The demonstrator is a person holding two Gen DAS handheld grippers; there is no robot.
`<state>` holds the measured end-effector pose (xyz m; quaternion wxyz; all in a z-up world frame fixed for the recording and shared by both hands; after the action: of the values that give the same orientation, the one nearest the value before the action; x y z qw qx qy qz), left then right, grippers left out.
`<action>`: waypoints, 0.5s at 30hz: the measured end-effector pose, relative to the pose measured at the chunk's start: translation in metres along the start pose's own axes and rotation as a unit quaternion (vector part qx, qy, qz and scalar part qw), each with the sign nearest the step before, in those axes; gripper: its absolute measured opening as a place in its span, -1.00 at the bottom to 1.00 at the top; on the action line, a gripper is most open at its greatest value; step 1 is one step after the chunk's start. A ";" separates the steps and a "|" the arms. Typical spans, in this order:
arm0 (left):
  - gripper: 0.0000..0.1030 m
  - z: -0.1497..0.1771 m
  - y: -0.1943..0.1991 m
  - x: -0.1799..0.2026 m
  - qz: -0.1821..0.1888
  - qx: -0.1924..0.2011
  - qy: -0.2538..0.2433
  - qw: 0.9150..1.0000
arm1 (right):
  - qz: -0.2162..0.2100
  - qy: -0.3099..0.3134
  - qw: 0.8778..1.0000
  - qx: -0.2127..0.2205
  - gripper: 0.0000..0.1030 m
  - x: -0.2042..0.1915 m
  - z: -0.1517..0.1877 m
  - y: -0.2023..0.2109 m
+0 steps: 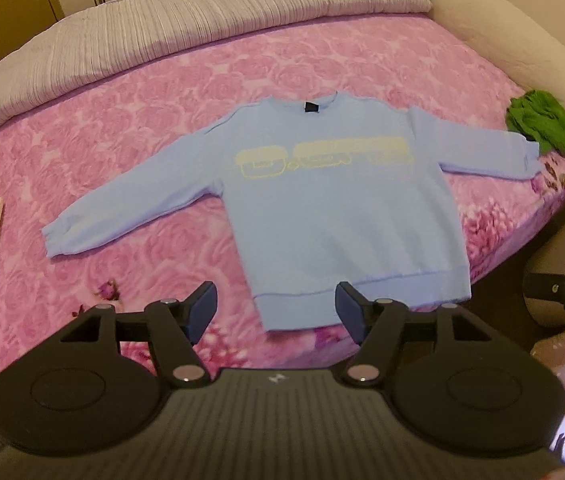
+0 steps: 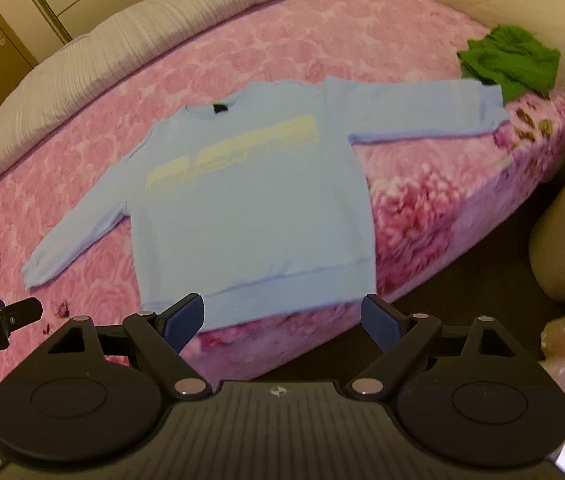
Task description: Fold clothes
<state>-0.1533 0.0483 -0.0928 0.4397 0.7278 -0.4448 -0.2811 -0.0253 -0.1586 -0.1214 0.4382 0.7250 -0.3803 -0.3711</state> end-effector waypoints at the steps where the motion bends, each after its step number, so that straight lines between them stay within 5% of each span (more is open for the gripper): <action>1: 0.21 0.004 0.002 -0.004 0.000 0.000 -0.001 1.000 | 0.002 0.000 1.000 -0.002 0.71 -0.004 0.006 0.001; 15: 0.29 0.031 0.020 -0.035 0.018 0.008 -0.022 1.000 | 0.027 -0.013 1.000 -0.001 0.72 -0.033 0.050 0.015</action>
<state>-0.2021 0.0633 -0.0882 0.4289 0.7172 -0.4693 -0.2852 -0.0867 -0.1523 -0.1183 0.4437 0.7091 -0.4052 -0.3690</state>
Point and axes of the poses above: each gripper's, at about its wrist camera, not at the fingertips, and y roughly against the way its jaws point, x to its right, z to its underside, the point moved 5 cm from there along -y, roughly the way its jaws point, and after that the axes turned 2 degrees about -x, right-handed, at the moved point
